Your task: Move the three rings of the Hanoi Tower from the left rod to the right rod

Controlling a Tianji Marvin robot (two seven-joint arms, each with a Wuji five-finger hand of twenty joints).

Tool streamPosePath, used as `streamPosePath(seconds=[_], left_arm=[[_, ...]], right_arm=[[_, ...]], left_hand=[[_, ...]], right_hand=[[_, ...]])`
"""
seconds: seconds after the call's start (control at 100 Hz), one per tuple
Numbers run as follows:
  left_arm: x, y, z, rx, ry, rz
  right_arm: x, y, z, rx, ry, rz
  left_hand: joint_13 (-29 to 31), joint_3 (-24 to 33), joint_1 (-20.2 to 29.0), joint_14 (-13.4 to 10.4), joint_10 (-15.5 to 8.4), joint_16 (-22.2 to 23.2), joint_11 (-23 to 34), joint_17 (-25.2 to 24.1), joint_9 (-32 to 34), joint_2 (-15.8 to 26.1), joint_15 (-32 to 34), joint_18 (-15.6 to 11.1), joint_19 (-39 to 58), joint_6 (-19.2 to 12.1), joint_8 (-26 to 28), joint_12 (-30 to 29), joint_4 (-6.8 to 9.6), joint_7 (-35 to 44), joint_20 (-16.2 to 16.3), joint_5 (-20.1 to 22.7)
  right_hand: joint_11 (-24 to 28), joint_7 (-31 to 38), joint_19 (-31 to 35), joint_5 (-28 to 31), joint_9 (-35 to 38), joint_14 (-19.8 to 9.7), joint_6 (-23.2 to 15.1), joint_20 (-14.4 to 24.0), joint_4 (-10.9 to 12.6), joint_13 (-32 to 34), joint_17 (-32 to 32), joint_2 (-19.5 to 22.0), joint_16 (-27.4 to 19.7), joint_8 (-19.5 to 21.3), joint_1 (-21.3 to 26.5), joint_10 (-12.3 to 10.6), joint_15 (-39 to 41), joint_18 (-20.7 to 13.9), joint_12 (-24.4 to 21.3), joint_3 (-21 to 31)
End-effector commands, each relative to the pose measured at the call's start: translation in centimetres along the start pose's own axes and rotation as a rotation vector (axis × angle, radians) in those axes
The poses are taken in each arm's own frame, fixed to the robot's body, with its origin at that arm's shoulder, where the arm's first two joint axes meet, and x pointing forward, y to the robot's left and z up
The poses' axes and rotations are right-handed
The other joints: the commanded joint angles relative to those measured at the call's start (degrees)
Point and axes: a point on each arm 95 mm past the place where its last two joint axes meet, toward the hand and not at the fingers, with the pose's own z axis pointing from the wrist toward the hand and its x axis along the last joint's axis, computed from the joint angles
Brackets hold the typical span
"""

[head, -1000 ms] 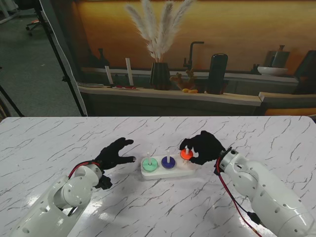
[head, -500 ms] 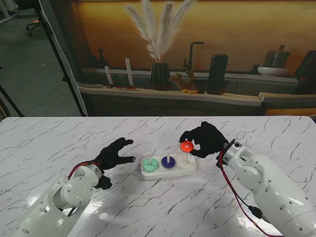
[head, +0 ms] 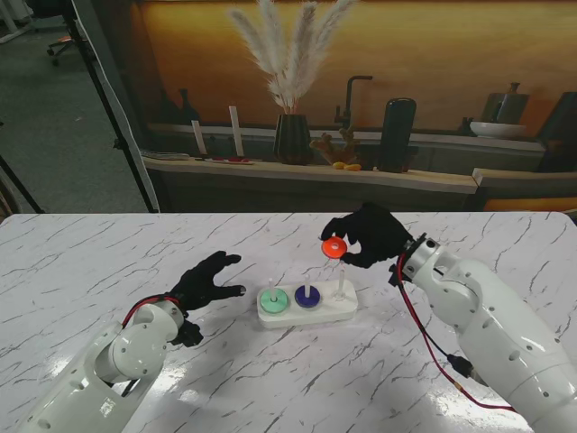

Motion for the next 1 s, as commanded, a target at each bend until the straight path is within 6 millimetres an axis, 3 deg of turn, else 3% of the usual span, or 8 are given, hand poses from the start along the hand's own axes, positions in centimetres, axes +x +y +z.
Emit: streamPosePath(seconds=[0.0,0.47,0.99], left_arm=[[-0.2,0.3,-0.2,-0.013,0.0,-0.008],[-1.2,-0.3,-0.8,0.022,-0.033,-0.013],[-1.3,-0.4,-0.8,0.026,-0.034,-0.013]], right_arm=[[0.9,0.1,1.1,-0.01,0.021,0.011],[2.6,-2.6,2.9,0.023,0.078,0.069],[3.7,-4.6,1.9,0.045,0.082,0.097]], left_hand=[[-1.5,-1.5,-0.6,-1.4,-1.1,-0.3,0.1,-1.1,1.0,1.5,-1.2,-0.3,-2.0,-1.4,-1.0,0.5,-2.51,-0.2,-0.2,-1.5],[-1.6,-1.4,-0.4,-1.4,-1.1,-0.4,0.1,-1.1,1.0,1.3,-1.2,-0.3,-2.0,-1.5,-1.0,0.5,-2.52,-0.2,-0.2,-1.5],[-1.7,-1.5,-0.2,-1.5,-1.1,-0.4,0.1,-1.1,0.9,1.2,-1.3,-0.4,-2.2,-1.5,-1.0,0.5,-2.41,-0.2,-0.2,-1.5]], right_hand=[[4.9,6.9,1.1,4.2,5.9,-1.8,-4.0,-0.1,4.7,1.8,-0.2,6.7,0.5,1.0,8.4,-6.8,1.0,2.0,3.2,9.3],[4.7,6.8,0.9,4.1,5.9,-1.9,-4.0,-0.2,4.6,1.7,-0.3,6.6,0.9,1.1,8.4,-7.0,0.8,1.9,3.5,9.4],[4.5,6.6,0.7,3.8,5.6,-1.8,-3.9,-0.2,4.6,1.4,-0.5,6.4,1.0,1.4,8.4,-6.9,0.5,1.8,3.5,9.5]])
